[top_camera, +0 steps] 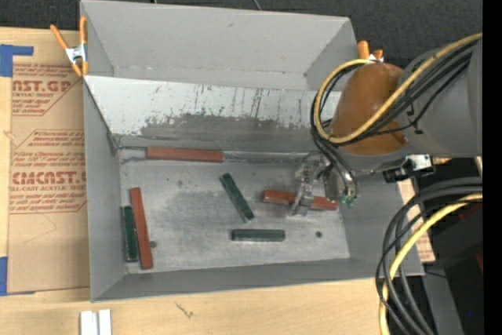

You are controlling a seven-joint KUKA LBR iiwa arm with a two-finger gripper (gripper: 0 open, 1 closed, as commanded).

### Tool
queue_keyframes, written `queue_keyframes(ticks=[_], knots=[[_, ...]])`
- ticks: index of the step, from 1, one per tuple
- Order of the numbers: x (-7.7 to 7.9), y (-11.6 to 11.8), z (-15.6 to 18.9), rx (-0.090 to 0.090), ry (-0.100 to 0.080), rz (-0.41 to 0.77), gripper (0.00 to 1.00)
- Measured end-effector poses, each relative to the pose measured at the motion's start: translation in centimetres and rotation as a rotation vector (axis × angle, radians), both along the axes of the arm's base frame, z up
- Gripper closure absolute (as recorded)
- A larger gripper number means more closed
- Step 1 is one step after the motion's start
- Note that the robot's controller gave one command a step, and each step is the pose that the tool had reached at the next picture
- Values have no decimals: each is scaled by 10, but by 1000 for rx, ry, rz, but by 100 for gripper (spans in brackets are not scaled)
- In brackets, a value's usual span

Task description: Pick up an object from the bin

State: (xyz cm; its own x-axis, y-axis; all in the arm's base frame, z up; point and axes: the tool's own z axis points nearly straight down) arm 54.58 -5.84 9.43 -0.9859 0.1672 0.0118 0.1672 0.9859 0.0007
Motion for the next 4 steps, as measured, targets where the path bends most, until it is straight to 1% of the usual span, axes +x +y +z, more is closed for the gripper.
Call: queue_keyframes(ticks=[1, 2, 3, 4], knots=[[2, 0, 23, -1, -9, 0, 100], [4, 0, 36, -2, -18, 0, 100], [2, 0, 44, -1, -9, 0, 100], [2, 0, 60, -1, -11, 1, 100]])
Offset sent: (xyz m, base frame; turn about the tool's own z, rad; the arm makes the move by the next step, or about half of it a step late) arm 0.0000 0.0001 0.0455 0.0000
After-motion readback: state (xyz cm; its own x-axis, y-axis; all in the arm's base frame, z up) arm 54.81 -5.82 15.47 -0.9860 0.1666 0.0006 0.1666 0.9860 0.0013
